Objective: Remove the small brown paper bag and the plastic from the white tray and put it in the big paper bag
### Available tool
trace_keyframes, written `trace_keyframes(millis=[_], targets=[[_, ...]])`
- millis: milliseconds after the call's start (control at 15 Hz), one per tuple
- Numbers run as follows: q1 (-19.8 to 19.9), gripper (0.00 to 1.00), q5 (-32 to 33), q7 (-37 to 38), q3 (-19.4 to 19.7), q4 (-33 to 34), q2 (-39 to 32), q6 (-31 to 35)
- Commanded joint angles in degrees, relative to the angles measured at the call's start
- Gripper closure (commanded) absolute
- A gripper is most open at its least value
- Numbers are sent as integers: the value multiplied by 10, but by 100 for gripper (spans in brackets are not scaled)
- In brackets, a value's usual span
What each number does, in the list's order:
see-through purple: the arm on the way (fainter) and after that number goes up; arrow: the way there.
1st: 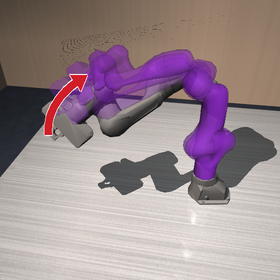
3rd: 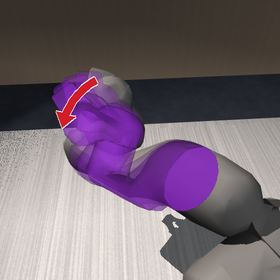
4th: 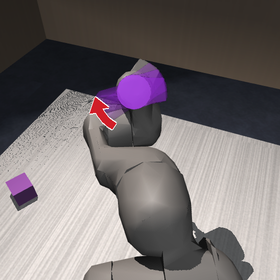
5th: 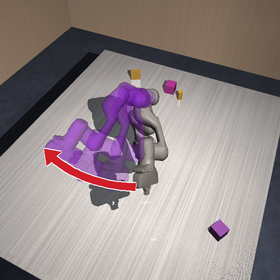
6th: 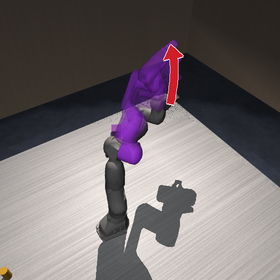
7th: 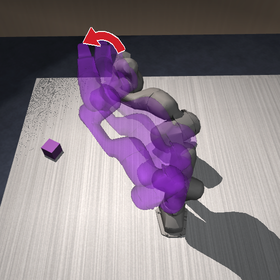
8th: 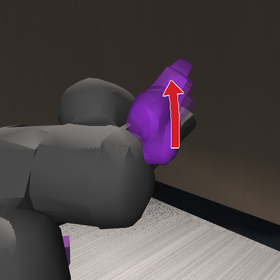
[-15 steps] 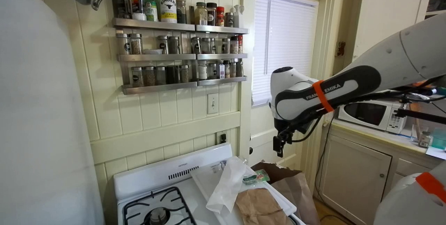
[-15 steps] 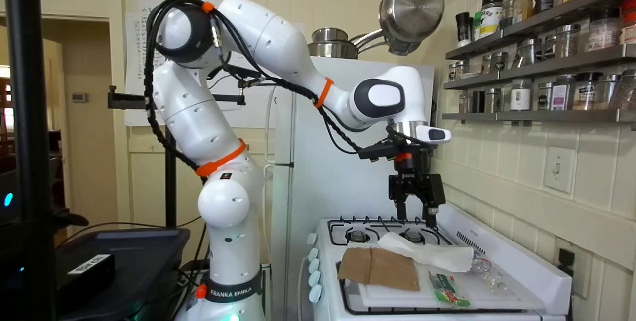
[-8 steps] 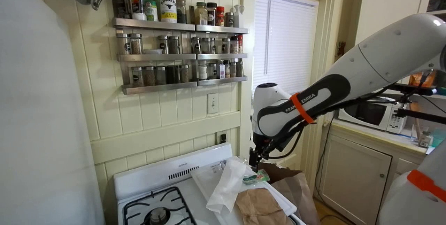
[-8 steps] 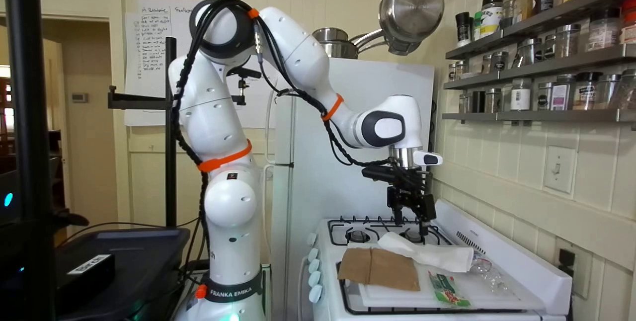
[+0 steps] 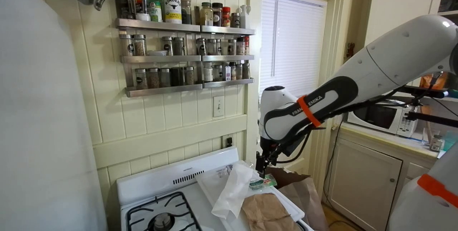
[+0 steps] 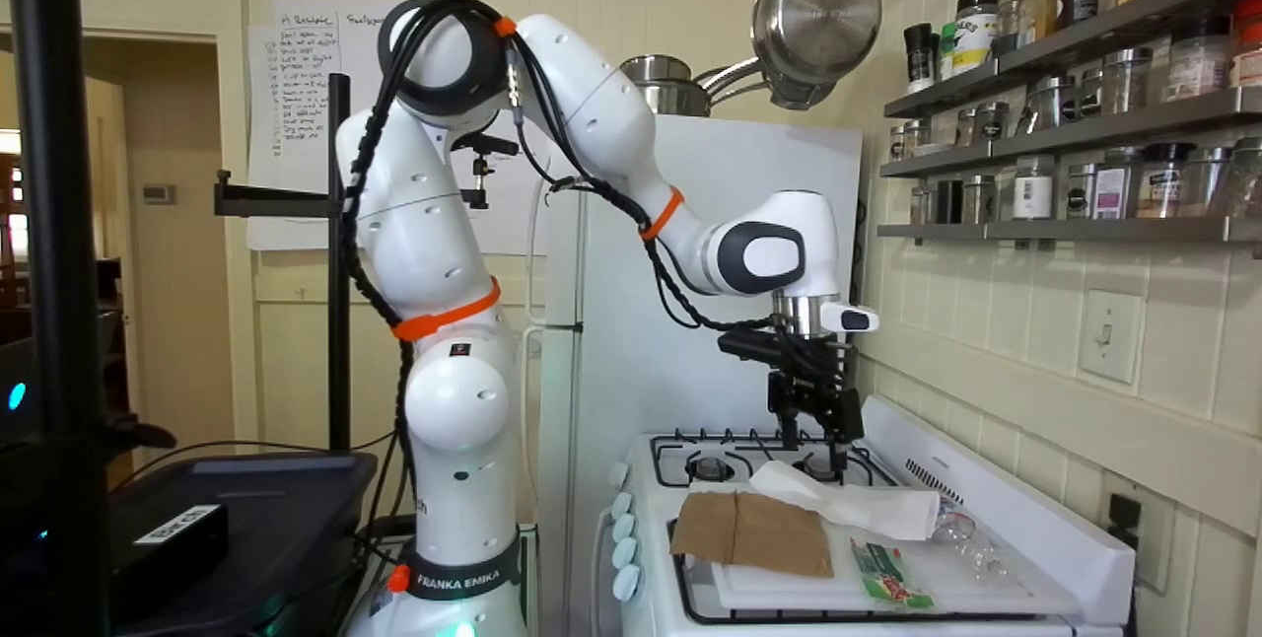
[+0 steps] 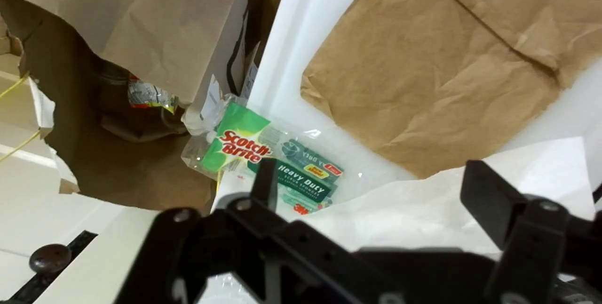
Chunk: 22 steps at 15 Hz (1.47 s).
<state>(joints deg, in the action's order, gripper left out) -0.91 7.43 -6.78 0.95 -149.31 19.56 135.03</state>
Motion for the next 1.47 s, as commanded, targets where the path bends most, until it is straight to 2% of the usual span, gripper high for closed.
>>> trace_keyframes(millis=[0,400,533,600,800,1000,1200,1267,1333,1400], targets=[[-10,0,-42,18,-4,-21,-4,-4],[-18,0,-88,-8,9,-81,-11,62],[-27,0,-126,-23,16,-102,-21,112],[-35,0,-149,-34,22,-78,-49,122],[-58,0,-210,-73,31,-86,-73,166],[-71,0,-245,-103,27,-85,-105,173],[-70,0,-249,-113,15,-85,-132,172],[-69,4,-246,-114,11,-85,-139,170],[-67,28,-246,-117,7,-83,-145,170],[-65,29,-243,-117,4,-82,-151,170]])
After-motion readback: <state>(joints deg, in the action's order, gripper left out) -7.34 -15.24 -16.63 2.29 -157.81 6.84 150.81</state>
